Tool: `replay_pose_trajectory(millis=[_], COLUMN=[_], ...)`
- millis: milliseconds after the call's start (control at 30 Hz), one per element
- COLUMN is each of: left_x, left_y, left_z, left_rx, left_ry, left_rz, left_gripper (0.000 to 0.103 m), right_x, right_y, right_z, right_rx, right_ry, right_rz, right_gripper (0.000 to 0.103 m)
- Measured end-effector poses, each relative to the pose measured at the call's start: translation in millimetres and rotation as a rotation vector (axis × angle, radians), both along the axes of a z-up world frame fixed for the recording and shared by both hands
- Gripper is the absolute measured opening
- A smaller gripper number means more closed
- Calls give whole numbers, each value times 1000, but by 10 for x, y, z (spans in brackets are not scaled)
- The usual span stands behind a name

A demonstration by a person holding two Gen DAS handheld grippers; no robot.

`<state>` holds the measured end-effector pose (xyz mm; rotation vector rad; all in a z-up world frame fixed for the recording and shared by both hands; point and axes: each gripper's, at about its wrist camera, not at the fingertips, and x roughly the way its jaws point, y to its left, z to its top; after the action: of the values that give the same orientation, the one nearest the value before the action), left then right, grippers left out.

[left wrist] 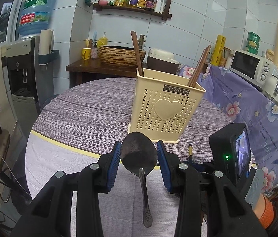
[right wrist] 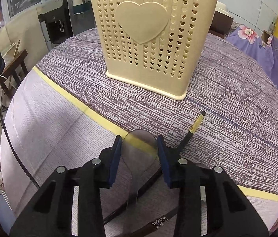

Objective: Organize utensils
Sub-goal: 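Lift both held spoons and carry them over the caddy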

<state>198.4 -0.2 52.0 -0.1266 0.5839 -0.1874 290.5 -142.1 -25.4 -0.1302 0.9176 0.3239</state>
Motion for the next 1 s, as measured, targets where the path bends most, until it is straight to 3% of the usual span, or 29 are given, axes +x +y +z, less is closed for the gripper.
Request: replay_pose_trajectory(millis=[167,500,1000], left_x=[-1,-5,20], left_y=[12,32,20], left_z=[6,6,86], left_rx=[0,-9,-24], left_ry=[-3,-4,-25], left_rz=[3,2,-30], left_gripper=[37,37,37], right_x=[-41,-401,-592], right_y=[-118,-447,-511], right_z=[202,987,1169], right_rx=[79,206,228], right_ry=[-49,-239,-311], right_rz=[-12,-40,-51], right_gripper=[37,37,37])
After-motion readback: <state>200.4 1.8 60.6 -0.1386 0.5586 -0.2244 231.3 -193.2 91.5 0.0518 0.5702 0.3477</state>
